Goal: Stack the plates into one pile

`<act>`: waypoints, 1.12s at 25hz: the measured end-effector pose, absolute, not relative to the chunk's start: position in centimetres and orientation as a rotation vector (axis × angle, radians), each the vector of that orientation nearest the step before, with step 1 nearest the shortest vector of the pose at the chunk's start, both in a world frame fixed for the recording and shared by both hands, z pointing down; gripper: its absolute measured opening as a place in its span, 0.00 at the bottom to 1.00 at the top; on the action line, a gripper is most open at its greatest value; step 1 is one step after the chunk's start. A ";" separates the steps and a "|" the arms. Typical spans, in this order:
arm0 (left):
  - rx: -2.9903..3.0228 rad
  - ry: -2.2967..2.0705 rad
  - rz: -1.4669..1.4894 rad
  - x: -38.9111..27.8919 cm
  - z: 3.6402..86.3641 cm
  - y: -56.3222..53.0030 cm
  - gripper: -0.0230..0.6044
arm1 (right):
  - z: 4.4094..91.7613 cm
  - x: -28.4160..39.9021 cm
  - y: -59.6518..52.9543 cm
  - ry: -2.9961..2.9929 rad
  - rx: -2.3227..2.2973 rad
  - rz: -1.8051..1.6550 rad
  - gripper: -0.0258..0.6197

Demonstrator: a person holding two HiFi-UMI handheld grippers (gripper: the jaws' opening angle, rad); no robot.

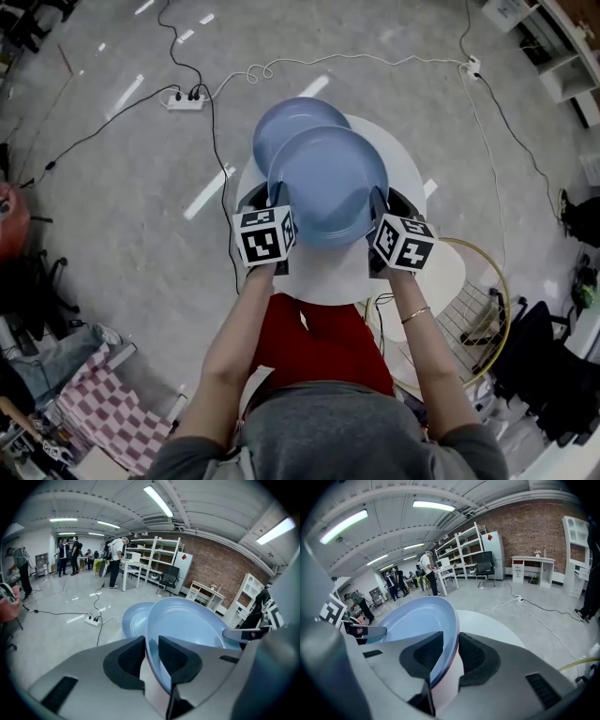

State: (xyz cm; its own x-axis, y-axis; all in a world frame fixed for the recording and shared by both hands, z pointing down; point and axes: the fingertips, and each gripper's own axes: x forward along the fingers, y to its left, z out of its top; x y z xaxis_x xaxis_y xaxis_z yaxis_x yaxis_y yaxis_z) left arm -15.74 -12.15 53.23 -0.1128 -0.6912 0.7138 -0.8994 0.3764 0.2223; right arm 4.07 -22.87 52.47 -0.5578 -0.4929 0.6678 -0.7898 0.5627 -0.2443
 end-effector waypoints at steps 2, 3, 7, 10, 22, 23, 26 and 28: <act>1.346 -1.895 0.319 -17.4 53.3 -12.1 0.19 | 52.3 2.1 -23.4 -2.275 0.993 0.706 0.22; 1.333 -1.906 0.308 -18.1 53.3 -12.1 0.19 | 52.3 1.2 -23.7 -2.282 0.980 0.696 0.22; 1.303 -1.940 0.300 -20.6 53.7 -12.7 0.19 | 52.4 -1.7 -24.9 -2.300 0.940 0.662 0.22; 1.285 -1.960 0.295 -22.4 54.0 -13.4 0.19 | 52.9 -3.5 -25.7 -2.303 0.915 0.635 0.22; 1.282 -1.987 0.338 -25.6 55.5 -17.0 0.19 | 55.5 -6.4 -28.8 -2.260 0.876 0.547 0.22; 1.283 -1.988 0.349 -25.7 55.7 -17.2 0.19 | 55.8 -6.5 -29.0 -2.256 0.876 0.542 0.22; 1.282 -1.984 0.377 -25.8 56.5 -17.3 0.19 | 56.5 -6.6 -29.1 -2.249 0.875 0.541 0.22; 1.279 -1.982 0.388 -25.9 57.0 -17.2 0.19 | 56.9 -6.7 -29.1 -2.244 0.876 0.545 0.22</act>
State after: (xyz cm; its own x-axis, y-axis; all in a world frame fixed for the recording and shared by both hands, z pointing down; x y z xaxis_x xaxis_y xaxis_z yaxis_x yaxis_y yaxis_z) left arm -25.88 -17.23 56.99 -0.2351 -0.6572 0.7161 -0.8786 0.4588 0.1326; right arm -6.70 -29.10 56.86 -0.5586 -0.4375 0.7046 -0.7118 0.6889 -0.1366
